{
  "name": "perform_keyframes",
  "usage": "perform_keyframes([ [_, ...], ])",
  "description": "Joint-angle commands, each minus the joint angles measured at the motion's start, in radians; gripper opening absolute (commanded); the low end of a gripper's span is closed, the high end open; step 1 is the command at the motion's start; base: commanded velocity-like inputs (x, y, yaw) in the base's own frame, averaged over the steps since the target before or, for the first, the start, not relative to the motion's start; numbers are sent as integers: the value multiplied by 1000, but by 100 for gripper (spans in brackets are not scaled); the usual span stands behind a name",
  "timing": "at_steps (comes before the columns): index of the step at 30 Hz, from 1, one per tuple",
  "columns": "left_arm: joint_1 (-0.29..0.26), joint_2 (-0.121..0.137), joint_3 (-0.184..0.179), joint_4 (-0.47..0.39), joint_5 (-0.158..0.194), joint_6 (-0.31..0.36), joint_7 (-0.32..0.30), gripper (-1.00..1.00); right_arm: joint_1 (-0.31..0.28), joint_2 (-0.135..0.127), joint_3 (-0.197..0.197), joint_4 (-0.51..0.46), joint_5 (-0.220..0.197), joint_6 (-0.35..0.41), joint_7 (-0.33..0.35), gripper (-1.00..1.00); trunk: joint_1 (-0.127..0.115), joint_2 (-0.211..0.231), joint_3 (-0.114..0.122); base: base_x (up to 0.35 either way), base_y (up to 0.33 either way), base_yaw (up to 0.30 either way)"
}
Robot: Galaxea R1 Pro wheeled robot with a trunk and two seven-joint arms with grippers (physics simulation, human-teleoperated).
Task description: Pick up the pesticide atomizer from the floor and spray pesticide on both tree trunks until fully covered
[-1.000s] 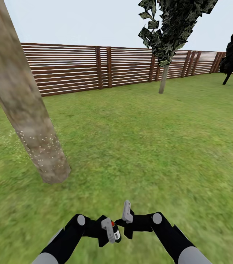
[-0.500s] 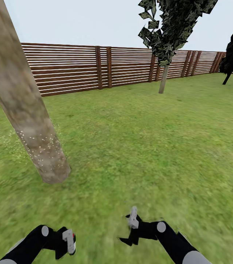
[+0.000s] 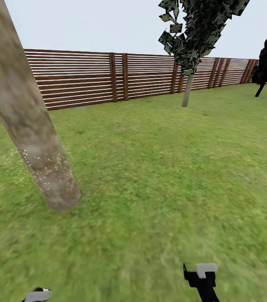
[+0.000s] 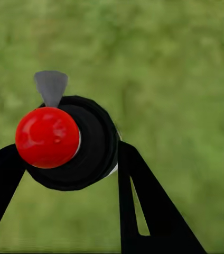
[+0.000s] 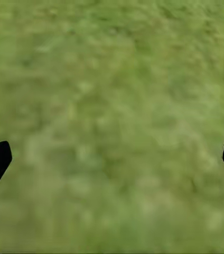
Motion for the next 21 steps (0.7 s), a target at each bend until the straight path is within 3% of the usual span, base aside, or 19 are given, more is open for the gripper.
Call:
perform_keyframes([
  [1, 0, 0, 12, 2, 20, -1, 1, -100, 4, 0, 0, 0, -1, -1, 1, 100, 0, 0, 0, 0, 0, 0],
  [2, 0, 1, 19, 3, 42, -2, 2, -100, 12, 1, 1, 1, 0, -1, 1, 100, 0, 0, 0, 0, 0, 0],
  [7, 0, 5, 22, 2, 52, -3, 2, -100, 41, 10, 2, 1, -2, 2, 2, 100, 0, 0, 0, 0, 0, 0],
  [11, 1, 7, 24, 2, 57, -53, 2, -100, 116, 11, 1, 2, -2, 5, 3, 100, 0, 0, 0, 0, 0, 0],
  [21, 1, 2, 23, 2, 76, -57, 2, -100, 124, 12, 1, 2, -3, 5, 3, 100, 0, 0, 0, 0, 0, 0],
])
